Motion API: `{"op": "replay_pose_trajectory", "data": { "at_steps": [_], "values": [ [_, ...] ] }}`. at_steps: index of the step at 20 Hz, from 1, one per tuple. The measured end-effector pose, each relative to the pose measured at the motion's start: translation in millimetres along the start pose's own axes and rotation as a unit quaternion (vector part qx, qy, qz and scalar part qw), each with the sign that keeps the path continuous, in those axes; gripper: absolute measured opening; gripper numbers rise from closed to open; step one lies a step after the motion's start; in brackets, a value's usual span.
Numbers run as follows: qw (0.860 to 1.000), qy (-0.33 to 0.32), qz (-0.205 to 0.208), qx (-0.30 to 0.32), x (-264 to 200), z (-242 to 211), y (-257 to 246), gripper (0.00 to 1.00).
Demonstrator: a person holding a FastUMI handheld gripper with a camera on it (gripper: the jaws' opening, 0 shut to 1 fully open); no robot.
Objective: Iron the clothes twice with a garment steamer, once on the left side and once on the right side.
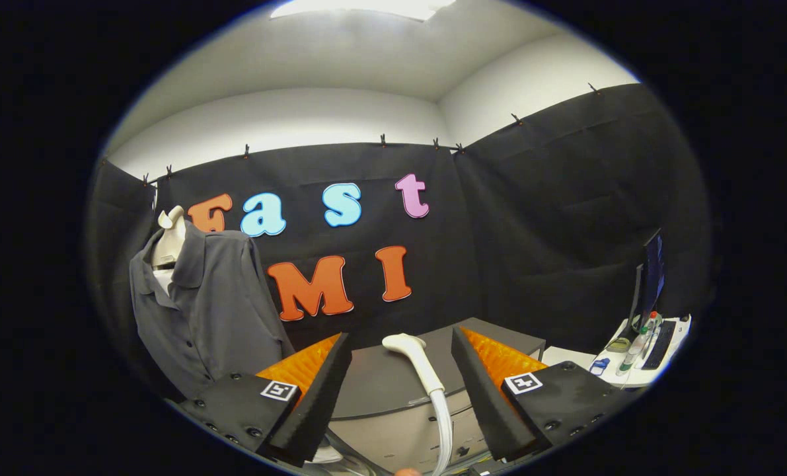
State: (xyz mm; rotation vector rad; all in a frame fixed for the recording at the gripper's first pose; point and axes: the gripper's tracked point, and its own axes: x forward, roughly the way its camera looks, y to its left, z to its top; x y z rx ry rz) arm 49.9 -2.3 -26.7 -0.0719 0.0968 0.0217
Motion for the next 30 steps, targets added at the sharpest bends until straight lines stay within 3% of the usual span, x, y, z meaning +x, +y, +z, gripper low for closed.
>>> {"op": "replay_pose_trajectory", "data": {
  "at_steps": [8,14,20,26,30],
  "values": [
    [0.997,0.067,0.039,-0.028,96.7,-33.7,-21.8,0.98],
    [0.988,0.136,0.072,-0.032,170.4,-92.1,-28.8,0.98],
    [0.977,0.200,0.065,-0.035,234.4,-150.8,-45.1,0.98],
    [0.966,0.250,0.057,-0.033,269.2,-192.2,-56.9,0.98],
    [0.958,0.278,0.065,-0.032,279.6,-210.4,-53.3,0.82]
  ]
}}
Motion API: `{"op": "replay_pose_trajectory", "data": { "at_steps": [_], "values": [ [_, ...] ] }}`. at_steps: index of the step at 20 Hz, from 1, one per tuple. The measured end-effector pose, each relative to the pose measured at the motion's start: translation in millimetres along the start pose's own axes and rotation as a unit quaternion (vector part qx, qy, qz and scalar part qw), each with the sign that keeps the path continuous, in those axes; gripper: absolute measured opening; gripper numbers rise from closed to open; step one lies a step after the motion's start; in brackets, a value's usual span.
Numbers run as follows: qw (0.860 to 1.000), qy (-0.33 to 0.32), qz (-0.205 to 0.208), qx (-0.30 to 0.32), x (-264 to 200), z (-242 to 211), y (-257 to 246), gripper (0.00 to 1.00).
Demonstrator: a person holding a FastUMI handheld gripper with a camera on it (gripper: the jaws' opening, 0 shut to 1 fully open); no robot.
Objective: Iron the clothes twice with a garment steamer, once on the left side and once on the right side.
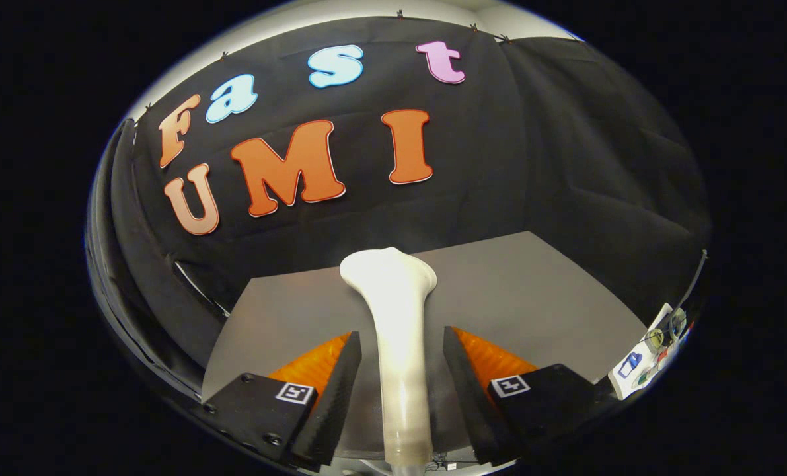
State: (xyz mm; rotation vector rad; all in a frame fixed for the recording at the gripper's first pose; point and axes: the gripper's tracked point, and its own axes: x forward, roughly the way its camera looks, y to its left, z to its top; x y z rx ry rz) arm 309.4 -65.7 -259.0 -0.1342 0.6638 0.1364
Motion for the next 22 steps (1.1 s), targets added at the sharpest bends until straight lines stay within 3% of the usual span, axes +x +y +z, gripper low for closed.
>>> {"op": "replay_pose_trajectory", "data": {
  "at_steps": [2,8,12,22],
  "values": [
    [1.000,0.014,0.002,-0.001,6.1,-4.7,0.2,0.75],
    [0.998,0.053,0.004,0.016,15.1,-22.0,-2.7,0.66],
    [0.998,0.058,0.002,0.025,16.3,-24.0,-6.4,0.51],
    [0.999,0.019,-0.005,0.032,-21.1,-0.8,-8.4,0.45]
  ]
}}
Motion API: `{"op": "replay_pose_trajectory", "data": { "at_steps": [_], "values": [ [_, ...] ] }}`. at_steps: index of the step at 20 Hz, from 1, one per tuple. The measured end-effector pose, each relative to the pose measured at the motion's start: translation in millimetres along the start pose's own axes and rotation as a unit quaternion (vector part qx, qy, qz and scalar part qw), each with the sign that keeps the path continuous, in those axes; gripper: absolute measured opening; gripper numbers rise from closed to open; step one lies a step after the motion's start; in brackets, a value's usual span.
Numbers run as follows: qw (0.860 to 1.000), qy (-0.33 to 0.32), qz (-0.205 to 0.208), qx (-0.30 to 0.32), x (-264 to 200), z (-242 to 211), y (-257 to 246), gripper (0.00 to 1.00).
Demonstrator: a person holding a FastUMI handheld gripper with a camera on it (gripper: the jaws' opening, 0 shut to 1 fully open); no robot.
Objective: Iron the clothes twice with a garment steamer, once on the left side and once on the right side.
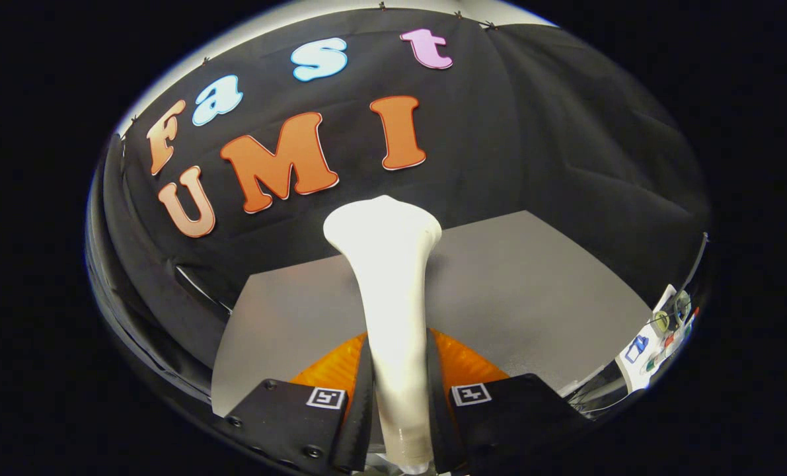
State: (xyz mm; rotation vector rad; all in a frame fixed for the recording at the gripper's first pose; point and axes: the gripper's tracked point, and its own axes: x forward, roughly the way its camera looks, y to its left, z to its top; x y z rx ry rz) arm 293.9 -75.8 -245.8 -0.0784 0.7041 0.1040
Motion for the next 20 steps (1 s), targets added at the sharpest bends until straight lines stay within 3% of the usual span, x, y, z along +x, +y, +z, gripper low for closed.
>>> {"op": "replay_pose_trajectory", "data": {
  "at_steps": [5,9,15,20],
  "values": [
    [0.999,-0.029,-0.001,0.027,-42.3,9.8,12.2,0.44],
    [0.998,-0.052,-0.029,0.027,-77.3,5.5,31.7,0.44],
    [0.992,-0.094,-0.071,0.056,-134.4,-6.9,83.4,0.44],
    [0.988,-0.113,-0.081,0.062,-176.3,-27.6,141.5,0.44]
  ]
}}
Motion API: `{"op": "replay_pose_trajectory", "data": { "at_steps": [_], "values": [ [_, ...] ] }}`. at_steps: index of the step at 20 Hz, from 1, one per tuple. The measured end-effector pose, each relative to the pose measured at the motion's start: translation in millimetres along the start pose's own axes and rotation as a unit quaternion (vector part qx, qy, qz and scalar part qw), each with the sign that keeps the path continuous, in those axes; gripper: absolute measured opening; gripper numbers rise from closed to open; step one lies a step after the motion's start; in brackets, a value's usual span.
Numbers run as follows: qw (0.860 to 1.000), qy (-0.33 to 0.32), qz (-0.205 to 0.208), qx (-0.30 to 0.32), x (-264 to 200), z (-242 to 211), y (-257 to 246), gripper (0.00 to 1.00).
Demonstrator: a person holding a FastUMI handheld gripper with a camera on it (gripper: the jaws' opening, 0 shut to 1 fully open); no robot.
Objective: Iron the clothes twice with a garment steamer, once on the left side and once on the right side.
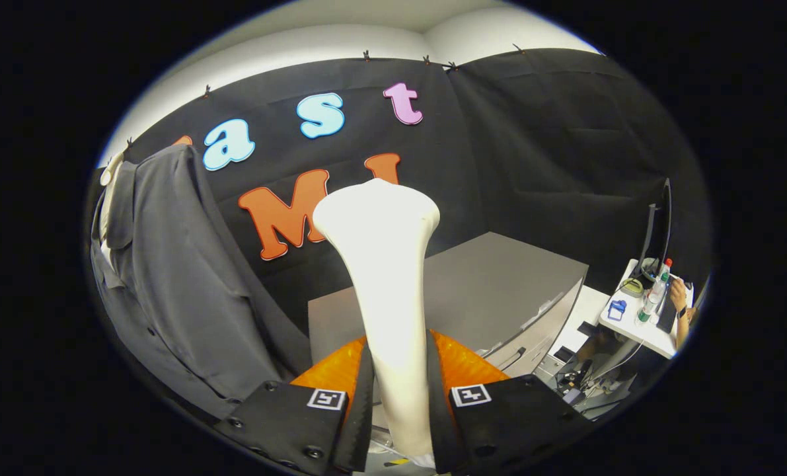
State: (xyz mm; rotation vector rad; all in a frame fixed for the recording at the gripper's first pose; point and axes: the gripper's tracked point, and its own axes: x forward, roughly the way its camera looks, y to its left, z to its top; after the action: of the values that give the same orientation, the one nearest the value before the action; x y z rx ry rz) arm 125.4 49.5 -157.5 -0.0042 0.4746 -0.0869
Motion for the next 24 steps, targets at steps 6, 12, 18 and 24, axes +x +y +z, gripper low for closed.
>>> {"op": "replay_pose_trajectory", "data": {
  "at_steps": [6,12,18,24],
  "values": [
    [1.000,-0.024,-0.015,0.012,-53.5,-15.7,44.1,0.44],
    [0.999,-0.036,0.001,0.009,-87.5,-21.5,97.1,0.44],
    [0.998,-0.043,0.035,-0.013,-101.8,-17.0,145.8,0.44],
    [0.996,-0.037,0.072,-0.031,-107.2,-25.6,186.1,0.44]
  ]
}}
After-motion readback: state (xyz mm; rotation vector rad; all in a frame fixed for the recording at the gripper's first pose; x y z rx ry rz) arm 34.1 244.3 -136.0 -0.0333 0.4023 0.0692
